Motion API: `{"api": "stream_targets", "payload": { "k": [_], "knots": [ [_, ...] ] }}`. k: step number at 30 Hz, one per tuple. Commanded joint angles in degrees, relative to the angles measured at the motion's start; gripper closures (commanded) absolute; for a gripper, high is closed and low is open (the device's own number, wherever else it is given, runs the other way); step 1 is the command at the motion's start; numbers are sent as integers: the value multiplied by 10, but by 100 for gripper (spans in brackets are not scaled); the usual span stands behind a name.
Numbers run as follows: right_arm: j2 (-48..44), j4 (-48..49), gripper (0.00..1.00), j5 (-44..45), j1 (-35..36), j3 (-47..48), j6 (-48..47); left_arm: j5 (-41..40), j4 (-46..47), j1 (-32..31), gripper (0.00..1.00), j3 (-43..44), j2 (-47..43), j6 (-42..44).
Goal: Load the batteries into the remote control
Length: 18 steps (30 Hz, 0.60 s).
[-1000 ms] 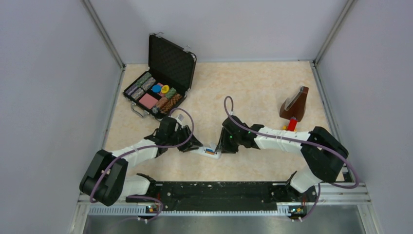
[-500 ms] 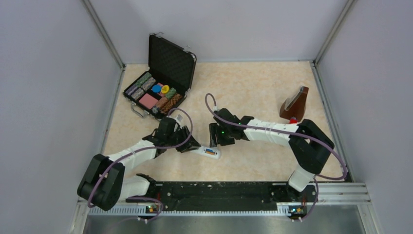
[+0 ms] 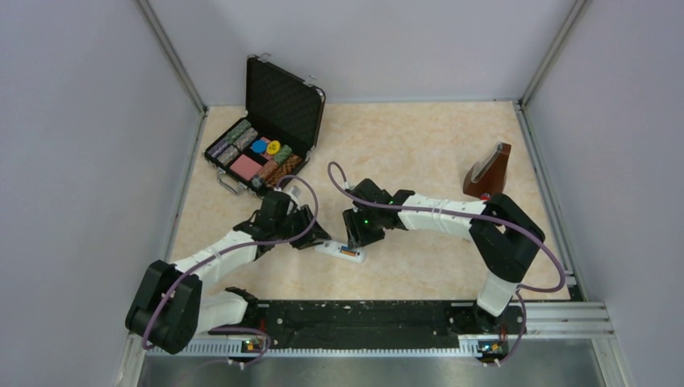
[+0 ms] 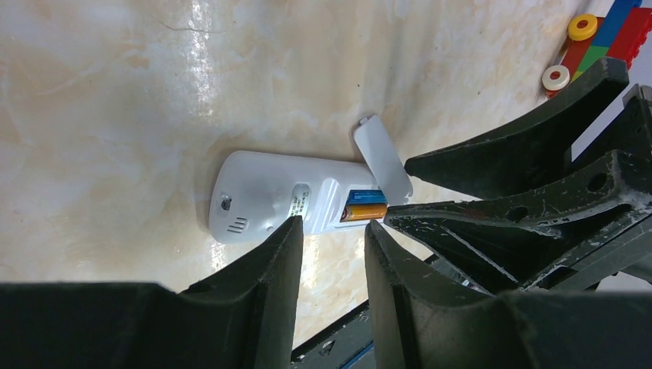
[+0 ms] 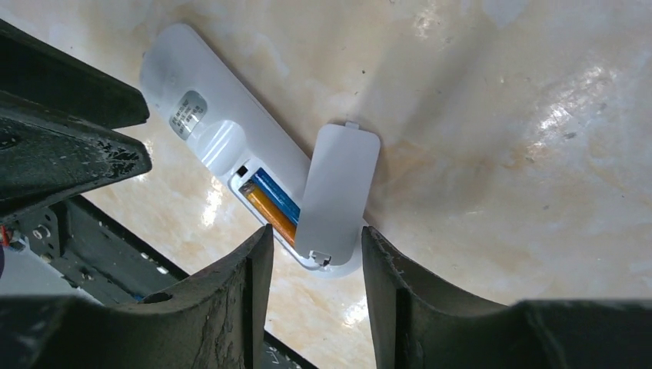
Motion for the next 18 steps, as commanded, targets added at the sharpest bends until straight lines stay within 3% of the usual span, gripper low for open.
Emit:
{"api": "stream_targets", "payload": {
  "k": [1, 10, 18],
  "knots": [
    [10, 1, 56, -23, 8, 26, -26, -8, -1, 5, 60, 24, -11, 12],
    [19, -9, 57, -23, 8, 28, -38, -9, -6, 10, 60, 23, -16, 15],
    [19, -25, 78, 5, 9, 37, -53, -10, -9, 14, 60, 21, -19, 18]
  ]
}}
